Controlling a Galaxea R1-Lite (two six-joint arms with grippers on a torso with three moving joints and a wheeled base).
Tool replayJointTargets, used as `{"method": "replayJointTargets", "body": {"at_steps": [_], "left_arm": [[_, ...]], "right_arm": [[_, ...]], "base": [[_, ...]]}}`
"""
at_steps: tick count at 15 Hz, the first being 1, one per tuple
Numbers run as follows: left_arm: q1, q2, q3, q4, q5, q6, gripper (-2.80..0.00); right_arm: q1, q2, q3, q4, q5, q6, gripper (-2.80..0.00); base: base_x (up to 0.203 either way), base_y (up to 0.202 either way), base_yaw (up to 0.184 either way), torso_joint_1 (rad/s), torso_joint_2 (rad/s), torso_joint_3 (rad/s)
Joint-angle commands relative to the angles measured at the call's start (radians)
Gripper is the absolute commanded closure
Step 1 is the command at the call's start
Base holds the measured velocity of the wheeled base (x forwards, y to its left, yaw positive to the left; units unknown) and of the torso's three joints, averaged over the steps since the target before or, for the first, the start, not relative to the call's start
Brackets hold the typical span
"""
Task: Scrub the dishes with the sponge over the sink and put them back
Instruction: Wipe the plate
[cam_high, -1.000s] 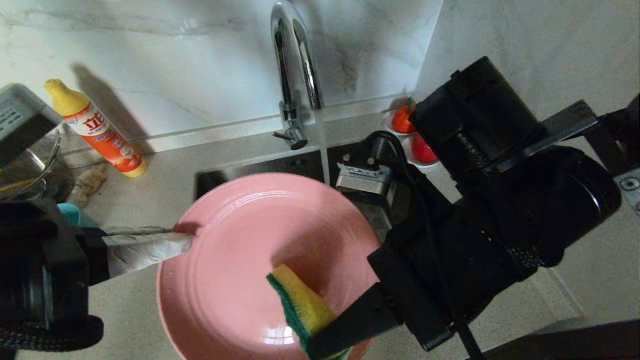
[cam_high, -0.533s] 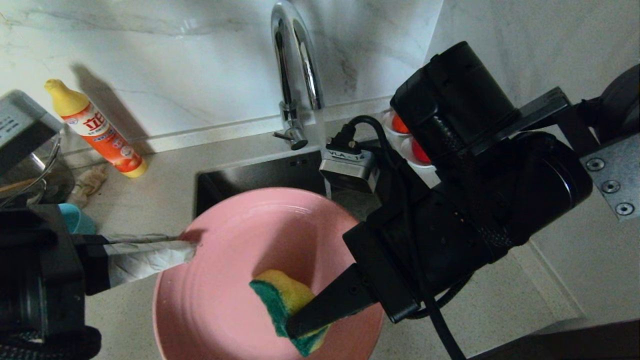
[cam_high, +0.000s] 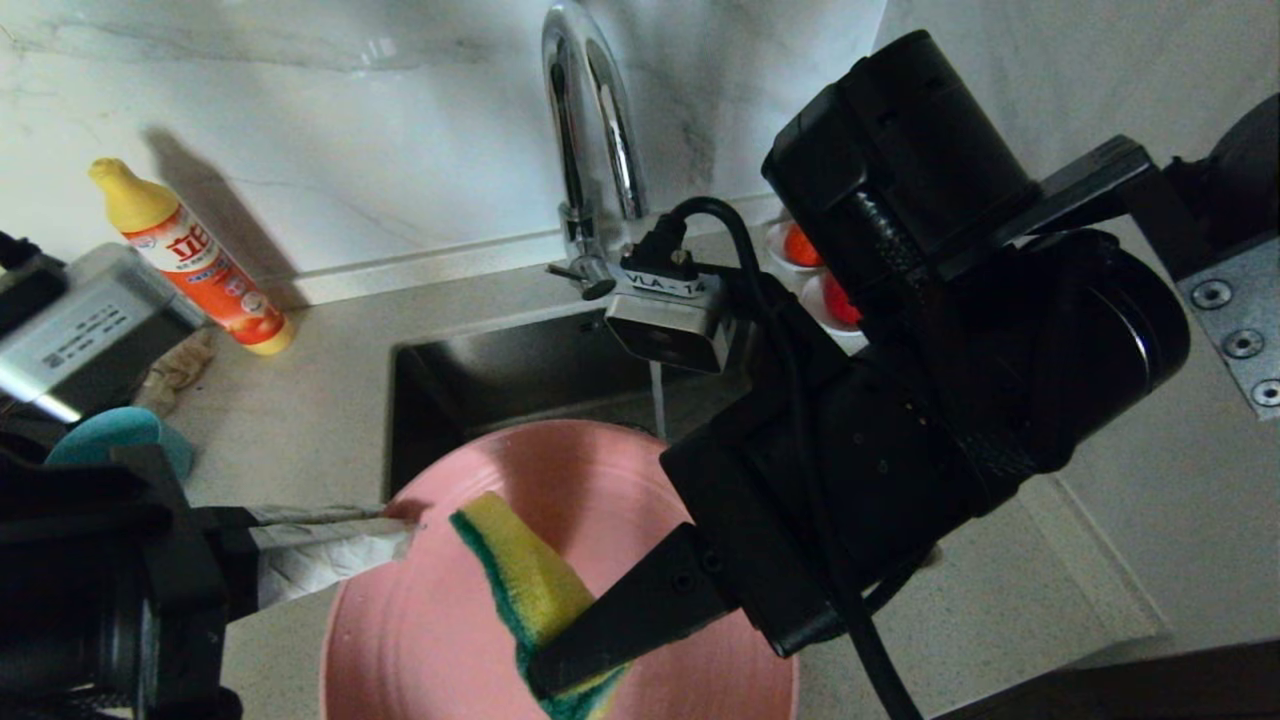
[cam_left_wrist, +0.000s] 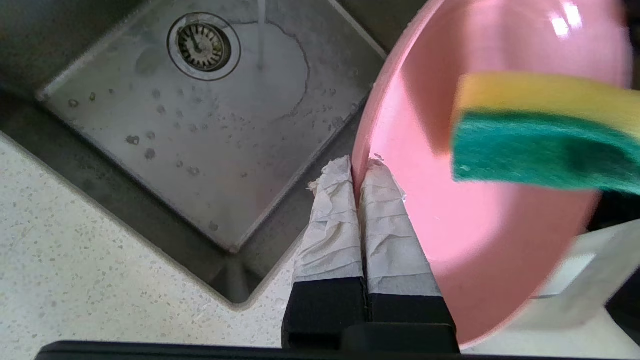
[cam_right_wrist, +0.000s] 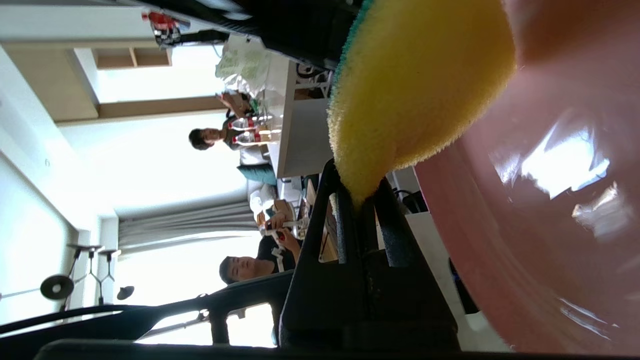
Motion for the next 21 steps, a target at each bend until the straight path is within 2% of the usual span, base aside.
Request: {"method": "replayJointTargets", "body": {"at_steps": [1,8,19,21], "left_arm": [[0.0,0.017,0.009,-0.03,0.004,-0.005,0.0],[0.002,0.014,-0.002,-0.049,0.008,-0.007,0.0],[0.005,0.018,-0.058,-0.048,0.021,-0.004,0.0],[0.005,0.024,-0.069,-0.048,0.021,-0.004,0.0]], "right_arm": [[0.02,-0.007,-0.002,0.003,0.006,0.003,0.0],[0.033,0.011,0.02,0.004,0.032,0.006,0.0],[0.022,-0.089,0.168,0.003,0.039,0.009,0.0],[-0.006,-0.117,0.212,0.001,0.039,0.006,0.0]], "base": [[0.0,0.0,0.0,0.0,0.0,0.0],[0.0,0.0,0.0,0.0,0.0,0.0],[0.0,0.0,0.0,0.0,0.0,0.0],[0.0,0.0,0.0,0.0,0.0,0.0]]}}
